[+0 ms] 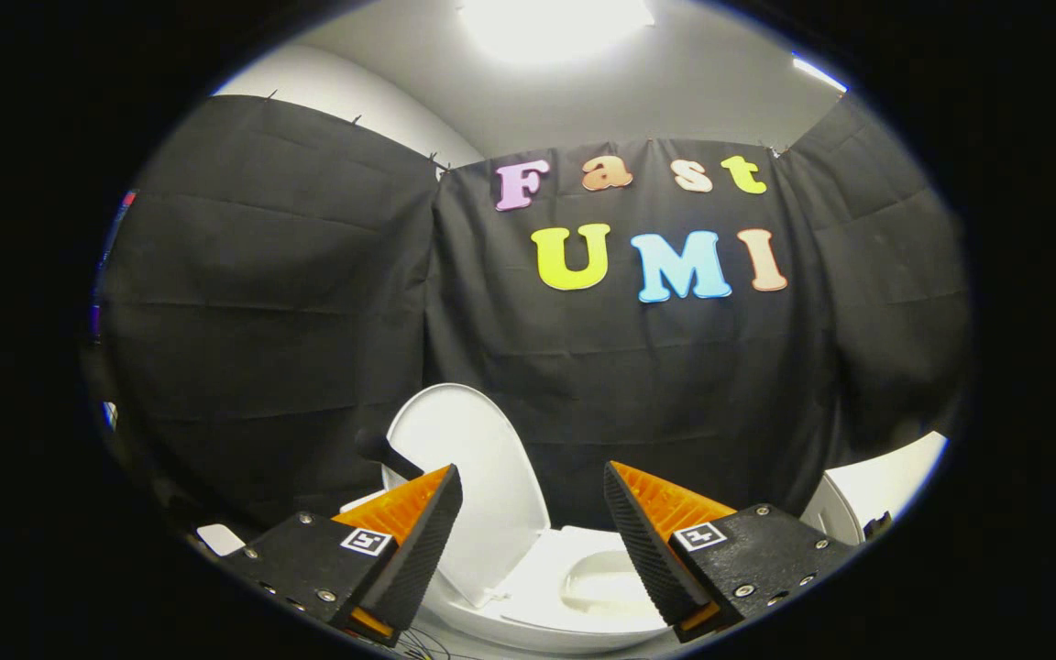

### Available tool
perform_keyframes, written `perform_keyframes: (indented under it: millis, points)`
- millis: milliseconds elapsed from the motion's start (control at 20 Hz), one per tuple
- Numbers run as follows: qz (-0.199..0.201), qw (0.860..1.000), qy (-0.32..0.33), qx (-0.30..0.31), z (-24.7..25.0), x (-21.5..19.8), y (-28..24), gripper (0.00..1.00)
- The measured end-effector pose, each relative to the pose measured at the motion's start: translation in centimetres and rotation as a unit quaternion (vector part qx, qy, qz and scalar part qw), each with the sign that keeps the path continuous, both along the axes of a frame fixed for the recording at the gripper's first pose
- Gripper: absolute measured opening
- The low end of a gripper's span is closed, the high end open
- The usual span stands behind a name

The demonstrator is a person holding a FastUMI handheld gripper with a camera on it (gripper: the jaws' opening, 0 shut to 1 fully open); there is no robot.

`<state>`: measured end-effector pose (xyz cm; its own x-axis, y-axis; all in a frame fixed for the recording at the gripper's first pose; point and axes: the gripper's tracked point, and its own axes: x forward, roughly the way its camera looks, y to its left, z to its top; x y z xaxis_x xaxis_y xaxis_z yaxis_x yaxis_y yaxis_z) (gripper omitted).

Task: Open the toilet lid.

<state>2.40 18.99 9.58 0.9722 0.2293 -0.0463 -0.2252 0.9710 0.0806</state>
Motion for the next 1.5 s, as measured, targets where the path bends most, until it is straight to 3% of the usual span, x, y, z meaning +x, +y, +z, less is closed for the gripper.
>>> perform_keyframes:
  millis: [350,950,1500]
  points:
    - [-0.026,1.000,-0.010,-0.004,-1.2,-2.3,-4.9,0.96]
    - [-0.075,0.997,-0.013,-0.032,-8.5,-3.5,-11.0,0.95]
    - [-0.080,0.996,0.027,-0.034,-12.1,-3.1,-11.7,0.96]
